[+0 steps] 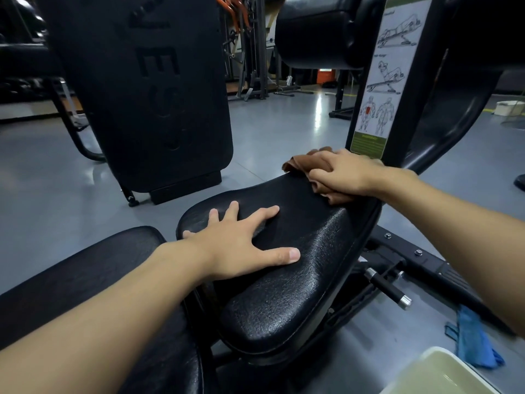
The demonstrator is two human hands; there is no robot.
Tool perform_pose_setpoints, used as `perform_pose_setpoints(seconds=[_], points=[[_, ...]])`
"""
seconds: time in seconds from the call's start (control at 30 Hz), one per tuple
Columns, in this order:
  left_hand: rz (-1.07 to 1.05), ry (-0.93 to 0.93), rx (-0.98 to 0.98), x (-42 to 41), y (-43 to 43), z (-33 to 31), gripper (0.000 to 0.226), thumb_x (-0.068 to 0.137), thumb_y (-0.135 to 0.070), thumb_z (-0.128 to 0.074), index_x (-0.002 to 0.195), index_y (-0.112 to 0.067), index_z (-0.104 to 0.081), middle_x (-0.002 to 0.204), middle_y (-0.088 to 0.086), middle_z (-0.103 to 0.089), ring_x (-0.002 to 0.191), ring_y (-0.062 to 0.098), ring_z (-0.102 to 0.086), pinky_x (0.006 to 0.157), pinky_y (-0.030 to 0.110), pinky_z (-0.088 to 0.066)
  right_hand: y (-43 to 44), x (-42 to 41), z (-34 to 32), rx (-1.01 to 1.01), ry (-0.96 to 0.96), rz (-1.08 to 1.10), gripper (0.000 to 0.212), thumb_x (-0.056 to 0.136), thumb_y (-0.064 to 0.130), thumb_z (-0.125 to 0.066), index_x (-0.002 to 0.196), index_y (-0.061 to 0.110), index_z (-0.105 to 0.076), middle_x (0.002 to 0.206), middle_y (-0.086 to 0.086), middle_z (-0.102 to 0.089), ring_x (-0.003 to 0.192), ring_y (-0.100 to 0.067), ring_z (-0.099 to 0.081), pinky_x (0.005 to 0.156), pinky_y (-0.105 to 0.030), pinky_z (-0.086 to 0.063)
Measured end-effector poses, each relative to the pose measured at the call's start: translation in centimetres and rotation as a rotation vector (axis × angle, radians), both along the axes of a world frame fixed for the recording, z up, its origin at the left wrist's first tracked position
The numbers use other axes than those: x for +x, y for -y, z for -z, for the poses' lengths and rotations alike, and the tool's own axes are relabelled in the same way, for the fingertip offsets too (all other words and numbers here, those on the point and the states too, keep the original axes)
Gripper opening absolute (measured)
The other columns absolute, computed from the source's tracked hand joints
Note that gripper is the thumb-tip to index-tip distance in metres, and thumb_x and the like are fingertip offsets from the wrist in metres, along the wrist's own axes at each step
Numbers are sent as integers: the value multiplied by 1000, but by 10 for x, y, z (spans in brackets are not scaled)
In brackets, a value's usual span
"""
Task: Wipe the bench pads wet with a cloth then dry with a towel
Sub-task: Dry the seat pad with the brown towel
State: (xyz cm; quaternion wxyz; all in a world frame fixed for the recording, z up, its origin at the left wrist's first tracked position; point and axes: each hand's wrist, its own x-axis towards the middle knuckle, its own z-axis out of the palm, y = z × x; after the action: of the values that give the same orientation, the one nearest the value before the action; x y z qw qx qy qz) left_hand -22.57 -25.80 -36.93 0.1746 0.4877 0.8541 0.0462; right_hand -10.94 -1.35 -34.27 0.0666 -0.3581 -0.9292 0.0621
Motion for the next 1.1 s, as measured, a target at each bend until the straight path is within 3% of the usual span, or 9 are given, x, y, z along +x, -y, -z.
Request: perform_pose_setpoints(seconds=[0.17,0.27,0.37,0.4,0.5,0.57,0.67,0.93,1.1], points=[[14,-26,2,1,0,3,94,52,-103,-32,134,-77,5,167,0,14,152,39,13,109,77,-10,14,23,8,24,-34,44,52,91,67,-35,142,55,-32,148,-4,-38,129,-38,-45,102,-53,-40],[31,-29,-2,1,-1,6,94,52,-103,-29,134,-76,10,166,2,18,151,41,16,108,78,-7,4,-3,-6,13,31,32,42,92,60,-37,130,45,-46,126,-1,-50,111,-28,-53,90,-43,-42],[75,-49,-34,-1,-2,6,92,58,-102,-28,135,-74,13,165,5,21,149,43,17,107,79,-8,-5,-38,-10,-28,60,-2,19,93,49,-43,96,34,-53,110,4,-64,86,-15,-57,69,-32,-38],[93,-50,-48,-2,-2,4,91,61,-100,-29,136,-73,15,165,6,21,149,44,18,108,79,-8,-7,-46,-11,-23,73,-14,21,93,49,-43,100,33,-55,113,3,-65,87,-15,-59,70,-33,-38],[156,2,-126,-9,0,-10,81,76,-91,-31,139,-70,14,165,8,19,149,45,15,109,77,-15,2,-42,-5,131,71,-30,54,91,66,-33,138,40,-45,139,1,-51,123,-25,-51,96,-45,-35],[195,18,-127,-23,-2,-26,69,86,-80,-34,144,-66,2,164,8,-6,149,43,-9,109,67,-28,19,-29,3,177,-76,42,66,89,68,-25,145,37,-41,148,2,-46,136,-23,-40,108,-49,-24],[213,-25,29,-52,-23,-56,57,96,-57,-40,147,-41,-22,132,3,-44,123,30,-48,101,51,-42,42,-19,17,201,-91,128,69,90,58,-21,147,28,-46,157,1,-39,147,-18,-27,118,-44,-15],[477,167,319,-79,-142,-74,59,97,-25,-47,154,-22,-31,159,-2,-33,146,17,-29,119,39,-27,42,-16,25,207,-354,103,50,86,32,-45,124,8,-66,141,-8,-58,141,-24,-43,116,-52,-28],[585,372,304,-60,-204,-45,57,99,-1,-41,154,-15,-35,160,1,-34,148,9,-24,118,12,-12,37,-15,31,143,-463,120,42,82,24,-47,115,5,-66,140,-8,-59,142,-22,-41,117,-52,-26]])
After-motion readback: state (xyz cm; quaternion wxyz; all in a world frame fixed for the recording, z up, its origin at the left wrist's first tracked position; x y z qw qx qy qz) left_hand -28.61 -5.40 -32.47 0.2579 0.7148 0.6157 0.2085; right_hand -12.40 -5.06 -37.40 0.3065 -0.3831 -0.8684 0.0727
